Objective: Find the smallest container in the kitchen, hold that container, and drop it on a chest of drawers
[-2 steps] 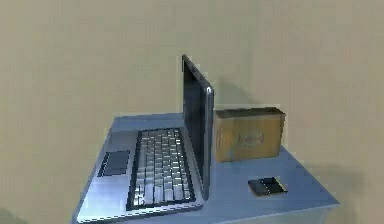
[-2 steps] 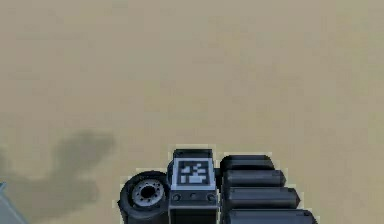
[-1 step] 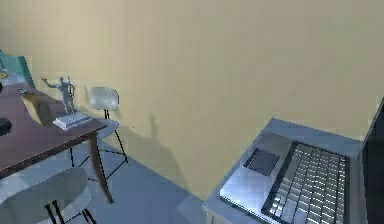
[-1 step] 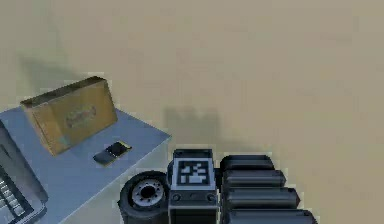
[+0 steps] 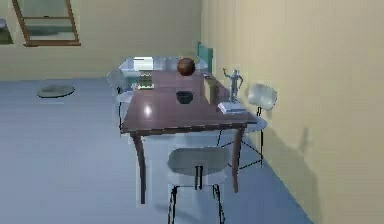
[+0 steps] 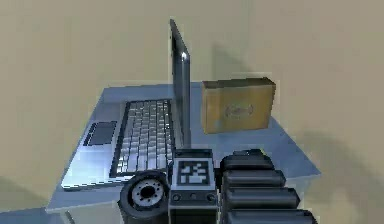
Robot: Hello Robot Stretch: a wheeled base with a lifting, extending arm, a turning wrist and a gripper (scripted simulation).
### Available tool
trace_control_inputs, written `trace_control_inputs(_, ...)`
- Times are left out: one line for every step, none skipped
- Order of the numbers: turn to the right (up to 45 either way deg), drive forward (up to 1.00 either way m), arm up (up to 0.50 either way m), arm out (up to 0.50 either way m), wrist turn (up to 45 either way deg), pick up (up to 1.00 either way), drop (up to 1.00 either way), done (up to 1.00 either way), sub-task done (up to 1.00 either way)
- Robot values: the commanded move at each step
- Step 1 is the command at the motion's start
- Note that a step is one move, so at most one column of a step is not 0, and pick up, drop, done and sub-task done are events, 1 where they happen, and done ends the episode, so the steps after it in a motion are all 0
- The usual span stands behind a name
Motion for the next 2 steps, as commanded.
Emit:
trace_control_inputs(-45.0, 0.0, 0.0, 0.0, 0.0, 0.0, 0.0, 0.0, 0.0)
trace_control_inputs(-39.0, 0.0, 0.0, 0.0, 0.0, 0.0, 0.0, 0.0, 0.0)
